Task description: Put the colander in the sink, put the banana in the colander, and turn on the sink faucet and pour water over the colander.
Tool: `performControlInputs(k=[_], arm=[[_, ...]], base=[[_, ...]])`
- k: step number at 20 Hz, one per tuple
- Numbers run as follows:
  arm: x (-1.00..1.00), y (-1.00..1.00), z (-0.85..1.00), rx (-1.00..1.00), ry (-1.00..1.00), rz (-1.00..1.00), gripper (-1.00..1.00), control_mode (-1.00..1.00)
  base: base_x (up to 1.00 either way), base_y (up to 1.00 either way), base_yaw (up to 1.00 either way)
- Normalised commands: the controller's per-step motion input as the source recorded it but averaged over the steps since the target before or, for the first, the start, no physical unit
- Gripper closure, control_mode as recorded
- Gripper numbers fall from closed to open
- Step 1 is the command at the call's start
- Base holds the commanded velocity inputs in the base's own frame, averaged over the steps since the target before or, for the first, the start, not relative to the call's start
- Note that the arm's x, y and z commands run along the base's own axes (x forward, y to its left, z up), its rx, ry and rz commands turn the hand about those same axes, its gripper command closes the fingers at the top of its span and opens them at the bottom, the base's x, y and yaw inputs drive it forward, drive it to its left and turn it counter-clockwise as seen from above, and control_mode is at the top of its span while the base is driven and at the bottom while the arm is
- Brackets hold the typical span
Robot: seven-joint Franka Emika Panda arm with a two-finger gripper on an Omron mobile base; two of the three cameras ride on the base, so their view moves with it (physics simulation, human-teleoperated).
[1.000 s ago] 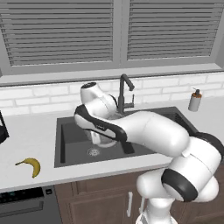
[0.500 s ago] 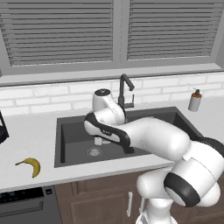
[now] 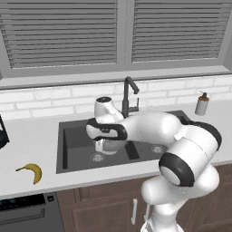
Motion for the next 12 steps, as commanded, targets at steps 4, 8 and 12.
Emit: performControlInputs(k=[4,8,12], arm=[[0.47,0.00,-0.54,0.00,0.00,-0.02,1.00,-1.00],[0.45,0.00,-0.54,0.00,-0.02,0.00,1.00,-1.00],[0.21,-0.01,-0.47,0.00,0.00,-0.02,1.00,-1.00]], base=[[0.00,0.00,0.00],[0.00,0.00,0.00],[0.00,0.00,0.00]])
